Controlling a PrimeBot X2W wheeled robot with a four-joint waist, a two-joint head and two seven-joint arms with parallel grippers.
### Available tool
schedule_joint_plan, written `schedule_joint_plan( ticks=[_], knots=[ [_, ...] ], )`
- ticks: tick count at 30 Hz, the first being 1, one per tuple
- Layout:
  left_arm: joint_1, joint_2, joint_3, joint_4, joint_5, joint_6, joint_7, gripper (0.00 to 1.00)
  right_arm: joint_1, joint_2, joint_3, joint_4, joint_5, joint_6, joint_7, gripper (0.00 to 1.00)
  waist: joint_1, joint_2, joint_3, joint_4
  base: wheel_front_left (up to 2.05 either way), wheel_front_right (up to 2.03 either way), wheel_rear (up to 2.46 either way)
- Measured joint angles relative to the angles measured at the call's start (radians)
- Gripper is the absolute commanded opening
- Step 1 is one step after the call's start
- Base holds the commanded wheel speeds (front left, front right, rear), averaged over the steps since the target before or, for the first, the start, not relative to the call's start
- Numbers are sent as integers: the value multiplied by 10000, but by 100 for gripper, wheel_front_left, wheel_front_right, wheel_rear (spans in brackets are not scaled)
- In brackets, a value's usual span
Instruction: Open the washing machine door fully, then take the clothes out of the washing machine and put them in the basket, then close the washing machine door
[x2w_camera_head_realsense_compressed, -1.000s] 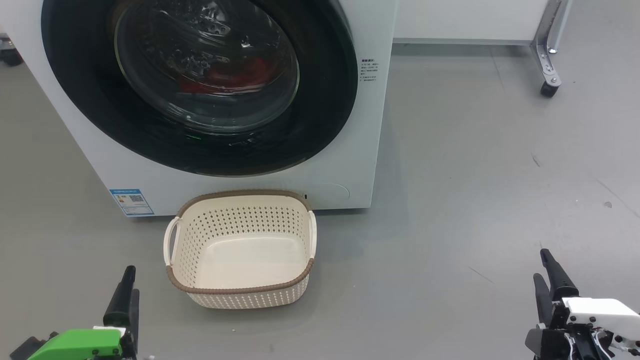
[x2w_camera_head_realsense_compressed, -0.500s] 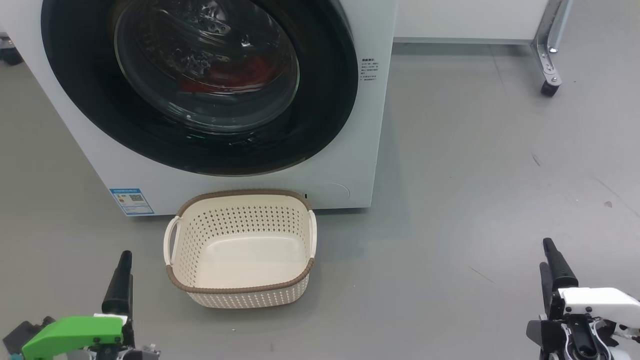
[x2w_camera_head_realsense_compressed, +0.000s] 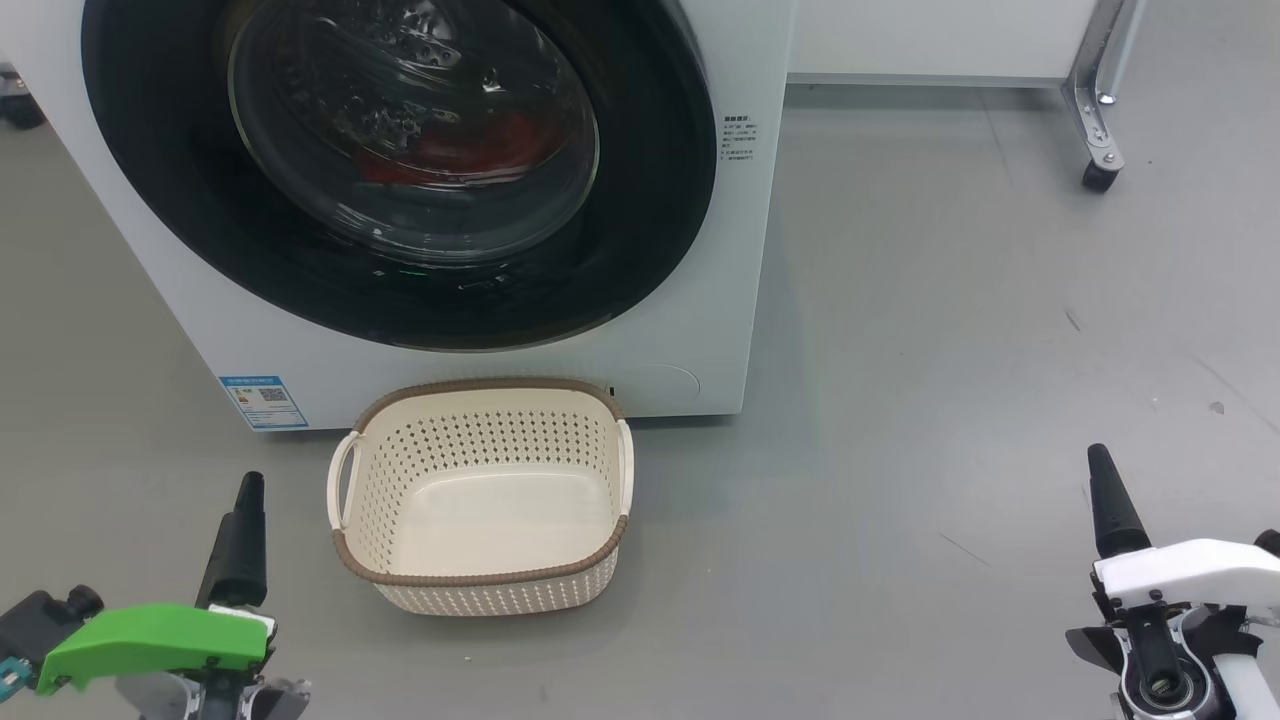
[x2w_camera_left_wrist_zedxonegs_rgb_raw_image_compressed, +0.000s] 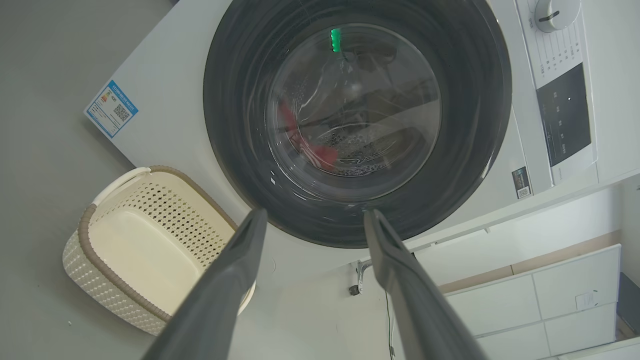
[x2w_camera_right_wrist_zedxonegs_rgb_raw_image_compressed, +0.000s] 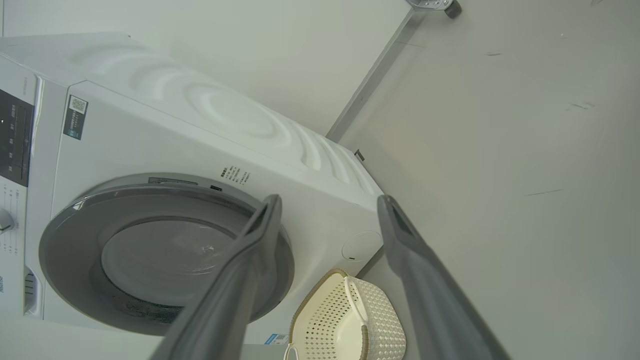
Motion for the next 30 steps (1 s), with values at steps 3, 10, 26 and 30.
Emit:
schedule_joint_plan(
  ticks=[3, 10, 26, 30],
  knots=[
    [-8, 150, -176, -10, 616, 0, -92, 100, -85, -98, 224, -6, -633, -96, -73, 100, 0, 0, -5, 5, 0, 0, 0],
    [-39, 295, -575, -61, 1860, 6, -355, 100, -239, -245, 646, -165, -2077, -270, -322, 100, 0, 0, -34, 16, 0, 0, 0],
    [-253, 650, -1626, -282, 4855, 385, -892, 100, -338, -416, 1670, -161, -4723, -711, -886, 100, 0, 0, -129, 63, 0, 0, 0],
    [-256, 652, -1801, -299, 5394, 458, -1045, 100, -341, -441, 1839, -140, -5269, -744, -1014, 100, 0, 0, -144, 78, 0, 0, 0]
  ],
)
